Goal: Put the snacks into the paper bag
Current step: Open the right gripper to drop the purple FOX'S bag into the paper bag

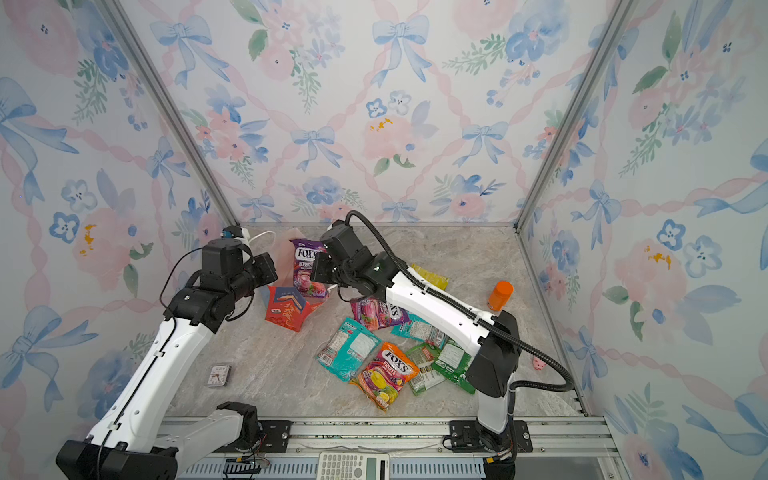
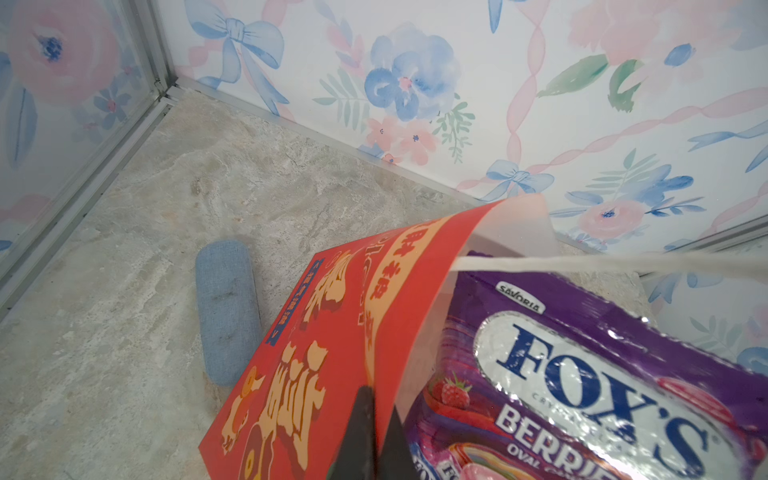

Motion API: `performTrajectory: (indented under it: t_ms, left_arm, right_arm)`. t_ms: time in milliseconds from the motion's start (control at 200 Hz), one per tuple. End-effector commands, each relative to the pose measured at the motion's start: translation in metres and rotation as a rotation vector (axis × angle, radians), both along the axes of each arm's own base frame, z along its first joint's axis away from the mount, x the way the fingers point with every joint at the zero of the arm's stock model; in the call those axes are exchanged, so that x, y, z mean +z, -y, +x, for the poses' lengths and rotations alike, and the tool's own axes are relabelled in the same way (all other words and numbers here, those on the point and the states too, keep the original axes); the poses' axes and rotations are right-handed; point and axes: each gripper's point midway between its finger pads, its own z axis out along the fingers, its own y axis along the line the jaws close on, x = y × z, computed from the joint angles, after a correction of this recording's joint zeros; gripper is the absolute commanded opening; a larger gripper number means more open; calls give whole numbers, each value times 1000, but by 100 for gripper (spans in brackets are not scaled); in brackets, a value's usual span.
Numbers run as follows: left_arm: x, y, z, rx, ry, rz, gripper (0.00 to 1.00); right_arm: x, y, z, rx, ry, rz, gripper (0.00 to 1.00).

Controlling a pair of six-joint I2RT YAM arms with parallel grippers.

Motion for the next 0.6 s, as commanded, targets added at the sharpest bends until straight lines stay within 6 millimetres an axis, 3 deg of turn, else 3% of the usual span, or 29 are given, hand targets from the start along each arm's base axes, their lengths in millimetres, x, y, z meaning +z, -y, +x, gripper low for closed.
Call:
performTrajectory:
  t_ms: [0,100,145,270,595]
  left_arm:
    - [1,4,1,-11,13,-15,0]
    - [1,7,1,-31,11,-21,0]
    - [1,10,1,-47,10,-25,0]
    - [2,17,2,-86,8,-32,0]
    - [1,35,4,-188,-6,-53,0]
  right_arm:
    - [19,8,2,0,28,28,0]
    - [18,4,2,11,20,35,2]
    - [19,2,2,18,17,41,7]
    - [24,1,3,24,24,49,35]
    - [60,2,13,76,113,131,64]
